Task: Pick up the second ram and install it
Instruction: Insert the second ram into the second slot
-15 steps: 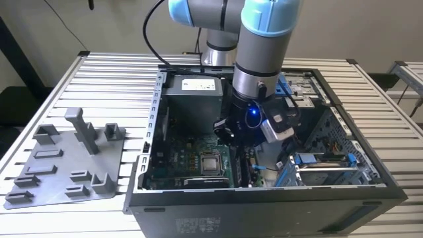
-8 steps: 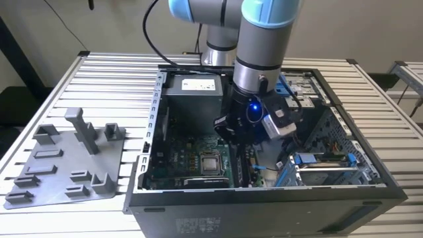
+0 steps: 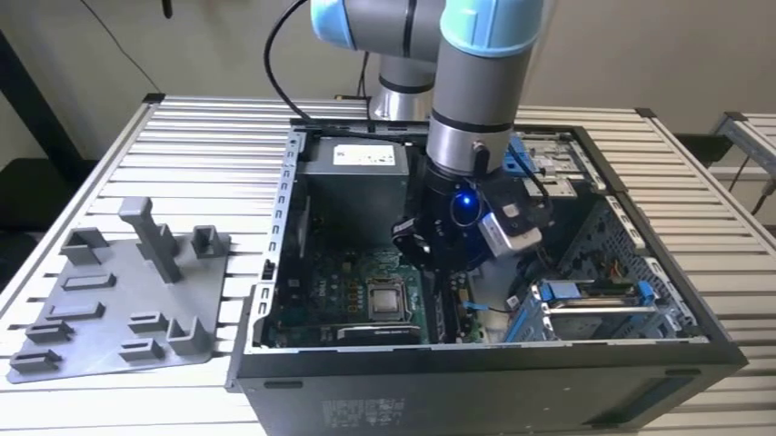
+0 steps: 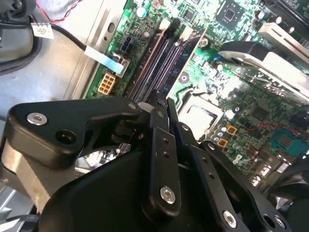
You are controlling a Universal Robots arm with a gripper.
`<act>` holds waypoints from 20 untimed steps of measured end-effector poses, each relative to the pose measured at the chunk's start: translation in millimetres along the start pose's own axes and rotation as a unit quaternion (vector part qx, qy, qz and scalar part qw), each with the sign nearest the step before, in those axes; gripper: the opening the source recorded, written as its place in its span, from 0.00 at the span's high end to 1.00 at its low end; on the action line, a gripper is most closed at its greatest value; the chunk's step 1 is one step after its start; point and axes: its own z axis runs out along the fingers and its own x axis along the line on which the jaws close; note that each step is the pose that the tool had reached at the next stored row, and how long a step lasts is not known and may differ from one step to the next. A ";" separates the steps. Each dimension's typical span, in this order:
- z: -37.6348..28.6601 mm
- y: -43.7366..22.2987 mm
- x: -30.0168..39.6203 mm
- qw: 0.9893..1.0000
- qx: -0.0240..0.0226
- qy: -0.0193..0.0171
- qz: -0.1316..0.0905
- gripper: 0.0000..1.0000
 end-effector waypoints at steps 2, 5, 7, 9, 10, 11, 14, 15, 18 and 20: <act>2.2 2.0 0.0 1.000 0.000 0.000 0.000 0.86; 4.4 5.6 0.1 1.000 0.001 0.000 0.000 0.86; 4.8 5.9 0.0 1.000 0.002 0.000 0.000 0.86; 5.2 6.0 0.1 1.000 0.003 0.000 0.000 0.86; 5.8 7.1 0.2 1.000 0.003 0.000 0.000 0.86; 6.2 8.4 0.2 1.000 0.003 0.000 0.000 0.86; 6.3 12.5 0.3 1.000 0.003 0.000 0.000 0.86; 6.4 12.7 0.3 1.000 0.003 0.000 0.000 0.86; 7.4 12.9 0.3 1.000 0.003 0.000 0.000 0.86; 7.9 13.0 0.5 1.000 0.003 0.000 0.000 0.86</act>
